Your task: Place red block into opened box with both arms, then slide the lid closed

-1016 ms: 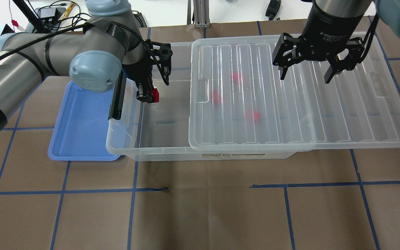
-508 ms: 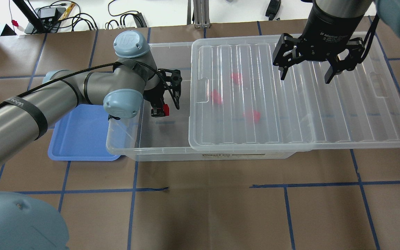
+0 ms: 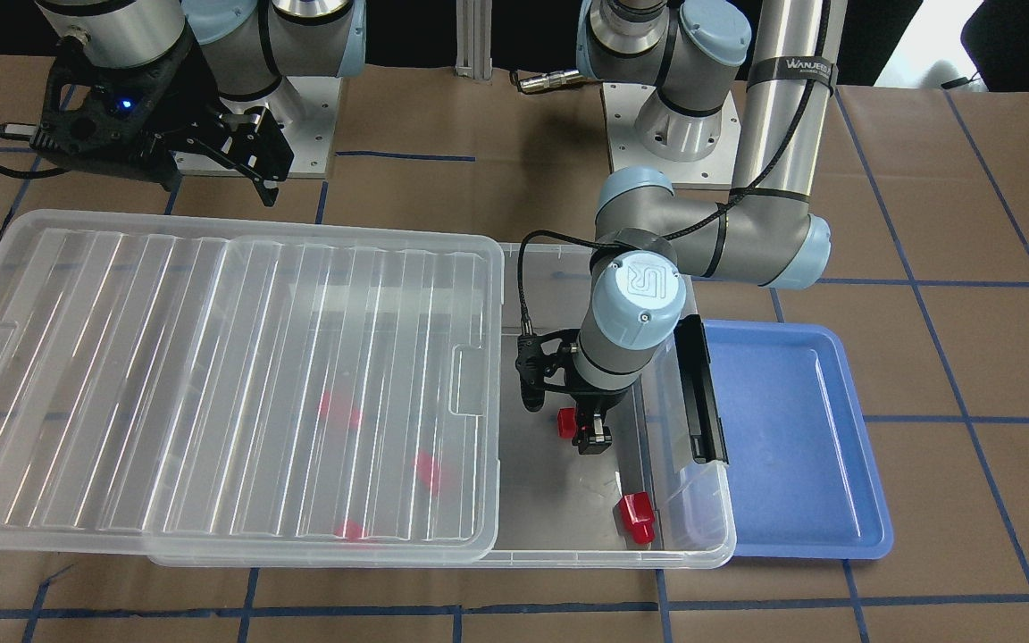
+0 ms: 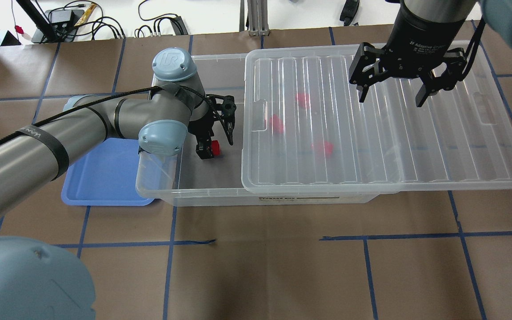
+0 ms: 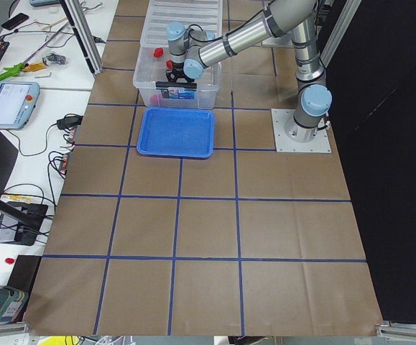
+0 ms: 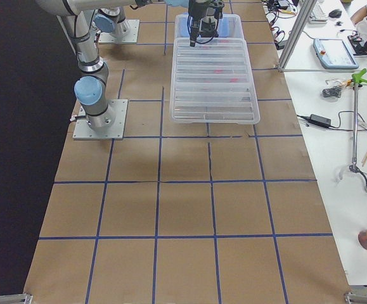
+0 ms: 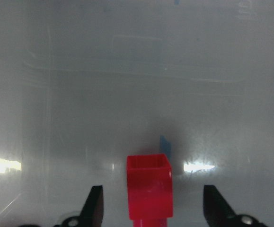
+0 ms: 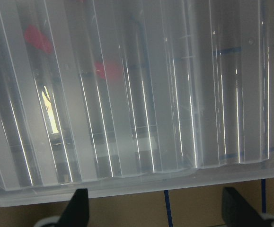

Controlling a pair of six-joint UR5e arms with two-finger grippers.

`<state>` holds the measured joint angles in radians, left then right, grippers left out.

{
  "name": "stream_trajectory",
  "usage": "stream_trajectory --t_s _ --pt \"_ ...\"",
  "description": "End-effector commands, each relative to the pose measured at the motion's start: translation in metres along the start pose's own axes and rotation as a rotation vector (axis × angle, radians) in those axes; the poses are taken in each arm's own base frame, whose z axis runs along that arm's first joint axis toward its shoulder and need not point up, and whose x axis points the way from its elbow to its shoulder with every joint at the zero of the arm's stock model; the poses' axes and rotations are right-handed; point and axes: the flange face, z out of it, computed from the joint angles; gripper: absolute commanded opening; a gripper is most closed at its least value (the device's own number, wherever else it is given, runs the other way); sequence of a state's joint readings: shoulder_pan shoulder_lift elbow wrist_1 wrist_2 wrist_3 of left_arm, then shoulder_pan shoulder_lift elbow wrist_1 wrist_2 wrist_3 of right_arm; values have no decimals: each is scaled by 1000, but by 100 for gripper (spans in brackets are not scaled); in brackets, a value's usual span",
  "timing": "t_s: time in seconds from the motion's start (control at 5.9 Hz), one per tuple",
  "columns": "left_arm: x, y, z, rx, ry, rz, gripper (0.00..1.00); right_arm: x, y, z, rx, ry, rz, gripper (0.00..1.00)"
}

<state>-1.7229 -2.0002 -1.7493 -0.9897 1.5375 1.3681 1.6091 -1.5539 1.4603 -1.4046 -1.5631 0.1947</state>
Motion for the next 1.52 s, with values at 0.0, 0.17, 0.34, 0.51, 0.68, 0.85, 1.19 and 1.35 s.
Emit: stream_trajectory --t_s 0.0,0.17,0.34,0.51,0.68,0.85,1.19,1.35 --pt "18 5 -87 -8 41 -17 95 0 0 1 -2 0 0 100" --pt "33 7 -149 -19 65 -75 95 1 1 7 -12 1 2 100" --pt "44 9 -191 -35 94 -99 94 1 -1 8 -12 0 0 100" --pt "62 21 -234 -38 92 -178 94 22 -11 4 6 7 -37 100" --pt "76 48 -262 -31 75 -247 94 96 -40 0 43 1 -81 100" --pt "87 58 -279 -29 55 -365 95 175 -56 3 38 -7 -129 100" --pt "89 71 -299 -76 -46 -699 96 290 -89 47 10 35 -109 100" --pt "79 71 -306 -17 -141 -941 98 343 -106 75 17 37 -92 100"
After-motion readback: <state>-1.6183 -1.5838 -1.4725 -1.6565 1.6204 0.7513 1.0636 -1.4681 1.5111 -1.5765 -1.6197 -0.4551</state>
